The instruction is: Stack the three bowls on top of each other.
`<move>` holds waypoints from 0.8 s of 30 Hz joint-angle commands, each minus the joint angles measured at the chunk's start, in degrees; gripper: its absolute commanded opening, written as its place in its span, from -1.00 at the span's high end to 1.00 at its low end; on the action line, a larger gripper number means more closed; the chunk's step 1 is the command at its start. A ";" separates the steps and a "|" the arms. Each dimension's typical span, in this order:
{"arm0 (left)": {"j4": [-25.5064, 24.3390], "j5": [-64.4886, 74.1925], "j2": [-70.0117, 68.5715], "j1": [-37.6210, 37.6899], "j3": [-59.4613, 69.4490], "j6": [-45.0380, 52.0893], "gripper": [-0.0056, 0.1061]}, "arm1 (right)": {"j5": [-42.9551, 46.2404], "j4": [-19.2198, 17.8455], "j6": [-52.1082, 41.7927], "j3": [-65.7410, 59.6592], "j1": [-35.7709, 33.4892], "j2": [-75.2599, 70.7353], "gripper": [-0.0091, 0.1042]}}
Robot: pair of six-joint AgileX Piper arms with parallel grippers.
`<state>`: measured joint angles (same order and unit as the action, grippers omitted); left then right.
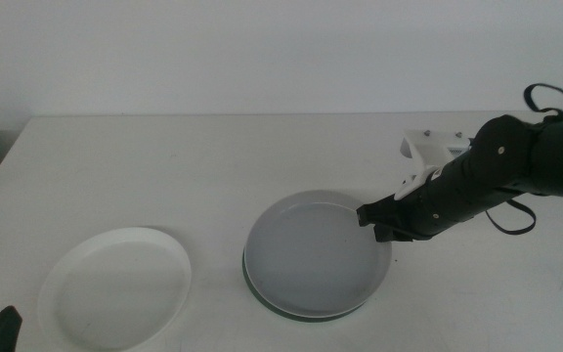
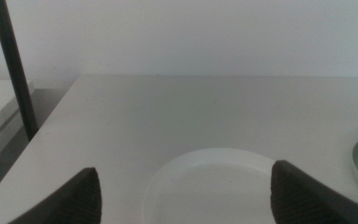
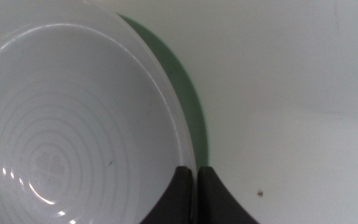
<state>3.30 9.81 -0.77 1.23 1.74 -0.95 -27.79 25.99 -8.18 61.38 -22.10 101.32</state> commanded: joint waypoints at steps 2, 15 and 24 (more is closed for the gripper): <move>0.67 -4.40 -0.19 -0.04 -0.24 -0.55 -0.80 | 3.70 0.66 -0.68 1.15 -0.42 -1.53 0.85; 0.67 -4.40 -0.19 -0.04 -0.24 -0.55 -0.80 | 2.01 2.30 -3.40 1.59 -0.39 -8.13 -0.10; 0.67 -4.40 -0.19 -0.04 -0.24 -0.55 -0.80 | -9.73 -1.31 -11.93 1.33 -0.26 -33.94 -0.11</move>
<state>3.30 9.81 -0.77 1.23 1.74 -0.95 -36.92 25.20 -18.52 61.38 -22.43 72.25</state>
